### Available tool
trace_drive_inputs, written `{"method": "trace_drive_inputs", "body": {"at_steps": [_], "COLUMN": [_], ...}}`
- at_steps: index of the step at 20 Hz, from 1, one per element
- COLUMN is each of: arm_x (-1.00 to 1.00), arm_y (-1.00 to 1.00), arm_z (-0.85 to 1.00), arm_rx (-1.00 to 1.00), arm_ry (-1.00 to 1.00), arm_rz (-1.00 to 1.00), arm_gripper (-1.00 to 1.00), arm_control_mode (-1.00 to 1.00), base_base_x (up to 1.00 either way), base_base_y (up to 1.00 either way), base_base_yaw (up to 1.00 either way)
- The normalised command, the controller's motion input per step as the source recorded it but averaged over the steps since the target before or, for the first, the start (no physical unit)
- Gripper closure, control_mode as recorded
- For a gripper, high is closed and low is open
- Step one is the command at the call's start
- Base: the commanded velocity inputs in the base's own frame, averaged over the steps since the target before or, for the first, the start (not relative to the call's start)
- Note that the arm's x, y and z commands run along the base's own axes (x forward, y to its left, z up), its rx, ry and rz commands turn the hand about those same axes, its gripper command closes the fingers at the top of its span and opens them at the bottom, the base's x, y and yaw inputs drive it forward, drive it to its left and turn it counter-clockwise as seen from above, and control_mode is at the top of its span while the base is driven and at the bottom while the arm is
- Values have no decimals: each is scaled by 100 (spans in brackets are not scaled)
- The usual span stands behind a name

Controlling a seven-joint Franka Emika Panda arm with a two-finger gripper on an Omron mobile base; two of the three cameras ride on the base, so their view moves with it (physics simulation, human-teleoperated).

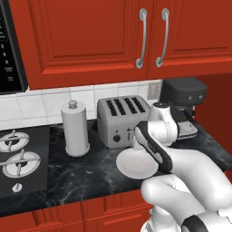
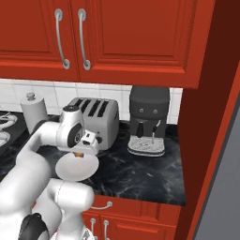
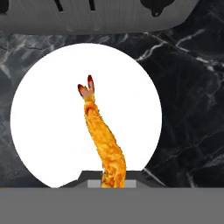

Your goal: Place the shrimp on the plate and place the carrot on the same plate.

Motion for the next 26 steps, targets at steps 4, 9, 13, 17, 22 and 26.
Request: {"method": "trace_drive_inputs", "body": {"at_steps": [4,9,13,17,22,26], "arm_x": [7,0,0,0,3,2], "arm_y": [0,-4,0,0,0,0], "arm_z": [-44,-40,-26,-16,-15,-27], "arm_rx": [0,0,0,0,0,0], "arm_ry": [0,0,0,0,0,0], "arm_rz": [0,0,0,0,0,0], "arm_gripper": [100,100,100,100,100,100], "arm_control_mode": [-100,-100,-100,-100,-100,-100], "base_base_x": [0,0,0,0,0,0], "base_base_y": [0,0,0,0,0,0], "base_base_yaw": [0,0,0,0,0,0]}}
